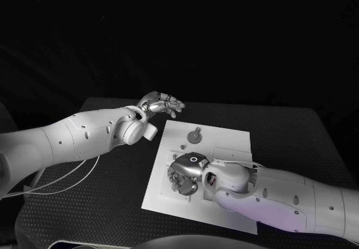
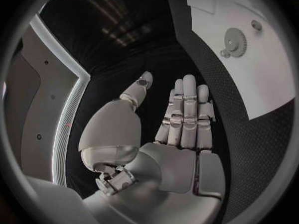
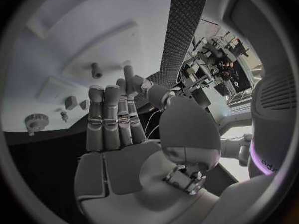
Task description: Assemble the parts on the task board
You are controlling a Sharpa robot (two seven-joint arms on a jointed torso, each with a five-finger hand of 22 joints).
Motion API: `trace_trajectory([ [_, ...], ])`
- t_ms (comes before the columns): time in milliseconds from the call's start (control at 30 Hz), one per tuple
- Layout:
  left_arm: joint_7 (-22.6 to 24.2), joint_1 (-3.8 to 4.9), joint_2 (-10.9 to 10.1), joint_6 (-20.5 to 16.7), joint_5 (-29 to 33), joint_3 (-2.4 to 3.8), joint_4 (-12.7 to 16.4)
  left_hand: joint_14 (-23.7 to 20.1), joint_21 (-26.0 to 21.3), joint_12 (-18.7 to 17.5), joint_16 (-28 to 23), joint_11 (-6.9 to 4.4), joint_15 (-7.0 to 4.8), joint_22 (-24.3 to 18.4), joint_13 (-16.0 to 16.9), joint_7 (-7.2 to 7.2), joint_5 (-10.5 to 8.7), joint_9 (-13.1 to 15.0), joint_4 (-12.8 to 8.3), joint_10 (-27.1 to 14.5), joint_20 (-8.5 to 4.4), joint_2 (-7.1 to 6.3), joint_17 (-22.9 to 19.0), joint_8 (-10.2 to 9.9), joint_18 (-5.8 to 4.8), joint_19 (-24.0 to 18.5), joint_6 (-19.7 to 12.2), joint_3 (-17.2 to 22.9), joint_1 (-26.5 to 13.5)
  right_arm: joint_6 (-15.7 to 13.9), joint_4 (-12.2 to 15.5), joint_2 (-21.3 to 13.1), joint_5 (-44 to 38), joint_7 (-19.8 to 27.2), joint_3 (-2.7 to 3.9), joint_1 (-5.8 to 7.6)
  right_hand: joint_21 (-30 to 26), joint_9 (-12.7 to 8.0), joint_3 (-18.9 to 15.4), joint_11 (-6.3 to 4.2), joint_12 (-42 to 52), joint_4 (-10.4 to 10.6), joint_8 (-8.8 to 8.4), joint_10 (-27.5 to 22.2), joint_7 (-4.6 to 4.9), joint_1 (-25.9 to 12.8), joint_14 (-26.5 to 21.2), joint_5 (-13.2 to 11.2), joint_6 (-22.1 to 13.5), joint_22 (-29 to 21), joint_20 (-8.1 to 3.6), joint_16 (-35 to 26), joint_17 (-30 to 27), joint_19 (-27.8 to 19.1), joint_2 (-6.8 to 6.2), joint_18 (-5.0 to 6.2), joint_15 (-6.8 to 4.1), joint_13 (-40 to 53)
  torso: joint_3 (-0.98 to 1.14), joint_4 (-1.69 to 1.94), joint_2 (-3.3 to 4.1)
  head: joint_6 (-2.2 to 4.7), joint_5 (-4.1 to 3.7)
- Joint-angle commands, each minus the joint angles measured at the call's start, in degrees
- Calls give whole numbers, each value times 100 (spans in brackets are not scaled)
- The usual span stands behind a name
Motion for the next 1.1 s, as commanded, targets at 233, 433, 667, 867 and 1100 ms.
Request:
trace_trajectory([
  [233,47,5,13,76,22,5,7,30,-25,-14,-38,7,23,13,3,-11,-9,-8,32,-43,-46,49,11,21,-47,37,-41,-6,1,89,-69,36,-150,-4,-22,-29,39,115,-10,2,13,-37,33,34,-8,0,1,23,47,115,-27,27,8,22,44,256,-40,10,1,-1,0,-12,2],
  [433,47,5,11,77,22,5,6,31,-27,-14,-39,7,23,14,3,-10,-9,-8,31,-44,-46,48,13,21,-47,37,-42,-6,1,95,-73,28,-164,-8,-34,-34,41,116,-11,1,13,-40,33,36,-8,-2,3,22,48,115,-28,28,9,24,45,256,-41,11,0,-3,1,-16,4],
  [667,43,5,11,81,22,5,0,31,-28,-13,-40,7,23,15,3,-10,-9,-8,31,-44,-46,49,15,21,-47,37,-42,-6,1,157,-60,17,-157,16,-37,-34,42,117,-11,1,13,-42,33,37,-9,-2,3,22,49,115,-28,28,9,24,45,256,-41,11,3,-4,-1,-23,5],
  [867,43,5,7,82,22,5,-3,31,-30,-13,-42,7,23,17,3,-10,-9,-9,31,-45,-46,49,17,21,-47,37,-43,-6,1,188,-42,-16,-138,43,-39,-34,45,119,-12,0,14,-46,34,40,-10,-3,5,22,52,115,-29,30,10,25,43,256,-42,13,3,-1,-1,-34,9],
  [1100,39,5,5,92,22,5,-7,31,-32,-13,-44,8,23,18,3,-10,-9,-9,31,-46,-46,50,20,22,-47,38,-43,-6,1,178,-26,-34,-131,40,-40,-35,47,121,-13,-1,15,-48,34,43,-11,-4,6,24,54,115,-30,31,12,26,46,256,-43,15,4,-3,-1,-42,13],
])
